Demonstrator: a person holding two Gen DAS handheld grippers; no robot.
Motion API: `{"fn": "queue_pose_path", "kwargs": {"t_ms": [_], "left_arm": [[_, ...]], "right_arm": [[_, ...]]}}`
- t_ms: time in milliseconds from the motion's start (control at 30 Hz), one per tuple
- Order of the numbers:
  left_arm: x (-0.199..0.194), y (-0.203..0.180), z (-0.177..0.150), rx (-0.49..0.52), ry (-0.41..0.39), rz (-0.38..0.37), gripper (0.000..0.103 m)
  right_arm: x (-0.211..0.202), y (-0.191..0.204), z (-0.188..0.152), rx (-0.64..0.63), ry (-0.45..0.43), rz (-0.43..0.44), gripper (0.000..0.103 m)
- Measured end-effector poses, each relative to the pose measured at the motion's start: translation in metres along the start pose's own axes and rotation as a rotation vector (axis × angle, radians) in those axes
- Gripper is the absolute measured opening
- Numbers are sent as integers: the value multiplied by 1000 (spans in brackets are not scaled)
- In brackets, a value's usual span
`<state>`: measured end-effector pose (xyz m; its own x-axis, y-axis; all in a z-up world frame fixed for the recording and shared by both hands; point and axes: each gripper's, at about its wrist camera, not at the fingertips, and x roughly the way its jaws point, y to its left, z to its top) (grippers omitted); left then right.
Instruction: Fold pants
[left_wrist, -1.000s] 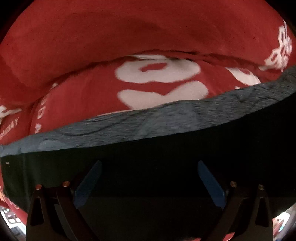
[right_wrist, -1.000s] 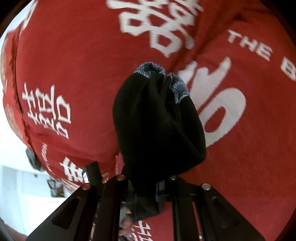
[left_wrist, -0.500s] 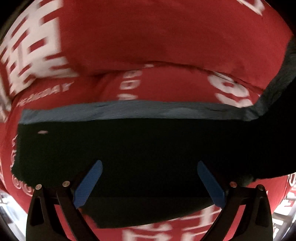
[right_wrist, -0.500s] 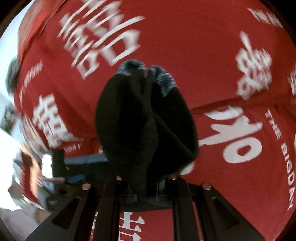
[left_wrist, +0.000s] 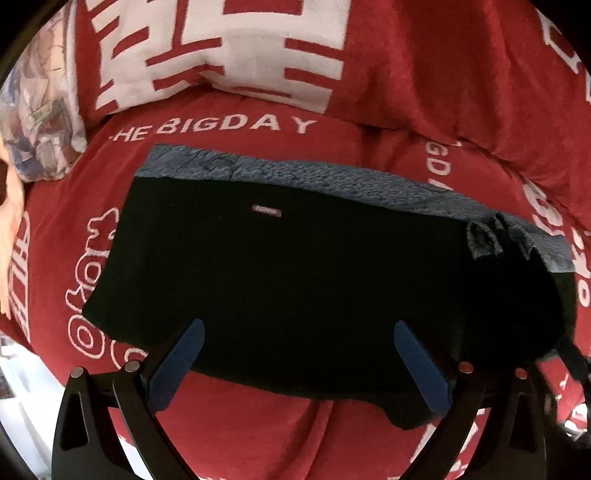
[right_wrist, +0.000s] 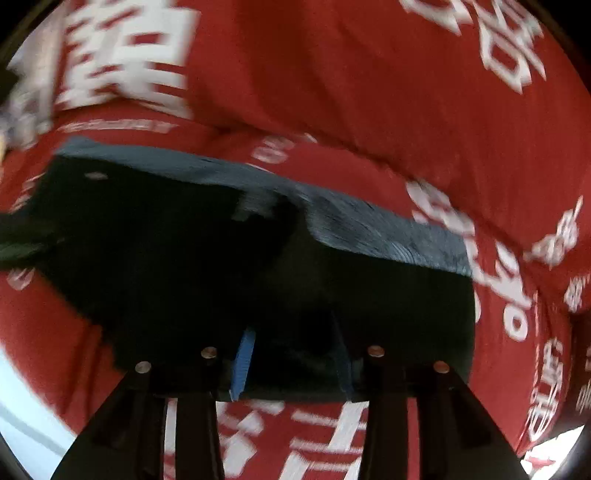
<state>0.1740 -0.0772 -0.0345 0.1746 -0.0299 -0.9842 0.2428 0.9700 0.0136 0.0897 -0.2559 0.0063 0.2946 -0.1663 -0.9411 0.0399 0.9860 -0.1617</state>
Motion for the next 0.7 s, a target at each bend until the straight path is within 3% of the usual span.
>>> {"fn": "queue_pose_path", "kwargs": {"t_ms": [67,133,167,233,300,367,467,700], "left_arm": [[-12,-13,-1,30,0,-65,103],[-14,-30,3,69,1,-120,103],[-16,-40,4,93,1,-147,103],[-17,-67,4,142,6,-213,102],[-14,-95,3,185,36,-276,94],[-7,-120,2,224,76,-318,76],[4,-148,-1,259,125,-333,59],[29,-165,-4,242,188,-316,56]], "right_arm": [[-17,-13,-2,58,-9,164,50],[-12,-63,-11,338,37,358,50],[-6,-82,-17,447,50,412,50],[21,-138,-44,783,102,571,50],[36,-163,-64,951,120,630,50],[45,-175,-74,1019,135,671,50],[53,-185,-85,1079,145,702,50],[81,-190,-108,1264,187,767,48]]}}
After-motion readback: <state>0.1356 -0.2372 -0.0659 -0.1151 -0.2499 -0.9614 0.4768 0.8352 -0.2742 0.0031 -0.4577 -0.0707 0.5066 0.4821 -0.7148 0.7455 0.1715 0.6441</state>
